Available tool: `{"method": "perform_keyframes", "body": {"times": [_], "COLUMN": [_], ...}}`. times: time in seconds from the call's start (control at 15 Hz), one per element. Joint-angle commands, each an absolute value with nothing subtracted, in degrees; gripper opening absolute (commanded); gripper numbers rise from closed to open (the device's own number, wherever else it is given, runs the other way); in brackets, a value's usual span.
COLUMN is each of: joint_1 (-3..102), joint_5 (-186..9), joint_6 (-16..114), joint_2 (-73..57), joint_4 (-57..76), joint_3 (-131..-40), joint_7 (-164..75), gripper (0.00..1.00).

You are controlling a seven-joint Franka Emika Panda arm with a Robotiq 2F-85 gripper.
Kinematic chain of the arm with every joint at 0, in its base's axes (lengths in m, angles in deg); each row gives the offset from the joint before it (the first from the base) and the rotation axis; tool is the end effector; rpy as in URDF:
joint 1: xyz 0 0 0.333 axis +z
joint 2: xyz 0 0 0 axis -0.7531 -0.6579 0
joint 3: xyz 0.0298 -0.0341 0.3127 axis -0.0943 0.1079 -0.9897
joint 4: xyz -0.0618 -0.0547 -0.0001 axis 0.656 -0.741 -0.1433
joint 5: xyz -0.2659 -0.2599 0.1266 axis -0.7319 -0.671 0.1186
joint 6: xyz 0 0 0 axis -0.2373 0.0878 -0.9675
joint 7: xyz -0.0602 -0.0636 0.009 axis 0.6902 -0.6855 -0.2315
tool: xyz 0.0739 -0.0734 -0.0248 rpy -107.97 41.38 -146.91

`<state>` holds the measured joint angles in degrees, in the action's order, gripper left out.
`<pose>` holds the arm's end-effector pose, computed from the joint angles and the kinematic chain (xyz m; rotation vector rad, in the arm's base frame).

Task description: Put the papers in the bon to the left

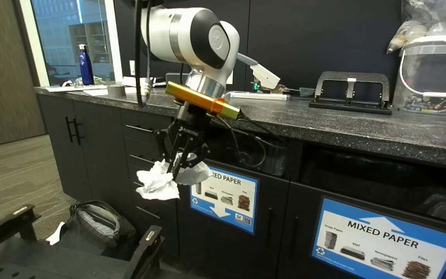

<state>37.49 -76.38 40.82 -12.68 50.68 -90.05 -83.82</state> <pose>0.4494 -0.0814 0.1512 -2.7681 -0.4124 0.5846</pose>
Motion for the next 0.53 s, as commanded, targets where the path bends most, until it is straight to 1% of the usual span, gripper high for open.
{"method": "perform_keyframes", "body": {"times": [0.0, 0.47], "joint_1": [35.1, 30.7], "joint_5": [-66.2, -42.3], "joint_6": [46.5, 54.7], "joint_2": [-15.2, -16.9], "joint_4": [48.2, 45.1], "joint_3": [-92.1, -96.8], "joint_7": [-85.4, -90.2], "gripper": [0.1, 0.11]}}
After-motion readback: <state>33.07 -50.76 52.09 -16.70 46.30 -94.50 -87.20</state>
